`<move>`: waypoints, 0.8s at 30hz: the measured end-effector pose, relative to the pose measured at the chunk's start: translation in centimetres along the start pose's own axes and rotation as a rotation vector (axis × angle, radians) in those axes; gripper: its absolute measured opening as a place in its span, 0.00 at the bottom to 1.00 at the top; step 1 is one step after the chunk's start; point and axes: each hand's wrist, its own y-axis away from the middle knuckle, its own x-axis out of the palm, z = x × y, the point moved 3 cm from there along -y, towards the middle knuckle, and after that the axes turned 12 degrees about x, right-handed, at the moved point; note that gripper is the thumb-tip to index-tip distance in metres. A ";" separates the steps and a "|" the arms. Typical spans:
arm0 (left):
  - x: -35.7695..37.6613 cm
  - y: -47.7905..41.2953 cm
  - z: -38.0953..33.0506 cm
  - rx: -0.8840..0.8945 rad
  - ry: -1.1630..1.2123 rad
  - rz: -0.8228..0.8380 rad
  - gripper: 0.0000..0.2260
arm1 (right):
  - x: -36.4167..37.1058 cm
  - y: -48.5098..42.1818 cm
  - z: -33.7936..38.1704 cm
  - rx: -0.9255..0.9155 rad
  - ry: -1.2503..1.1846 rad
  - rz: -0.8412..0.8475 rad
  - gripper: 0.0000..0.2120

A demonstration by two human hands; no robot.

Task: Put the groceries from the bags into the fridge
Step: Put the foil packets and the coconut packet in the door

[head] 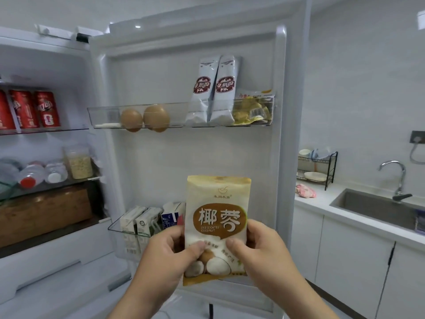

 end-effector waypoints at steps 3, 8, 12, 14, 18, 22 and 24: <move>0.7 -2.3 -0.2 0.048 -0.054 0.049 0.06 | -1.0 -1.8 0.0 -0.006 0.022 -0.090 0.05; 1.5 -6.1 0.1 0.077 -0.128 0.151 0.06 | -1.7 -4.0 -0.2 0.023 0.052 -0.169 0.05; 2.3 -9.0 1.7 0.077 -0.217 0.285 0.08 | -2.3 -5.3 -0.8 0.094 0.090 -0.280 0.05; 2.7 -10.1 2.6 0.084 -0.267 0.353 0.07 | -2.3 -5.6 -1.1 0.145 0.111 -0.318 0.06; 3.4 -11.6 3.8 0.135 -0.351 0.455 0.03 | -2.3 -5.8 -1.6 0.198 0.171 -0.370 0.07; 3.9 -12.5 4.9 0.140 -0.380 0.509 0.05 | -2.3 -5.6 -1.9 0.231 0.199 -0.410 0.06; 4.1 -12.9 5.4 0.144 -0.345 0.546 0.06 | -2.5 -5.6 -2.0 0.232 0.282 -0.468 0.07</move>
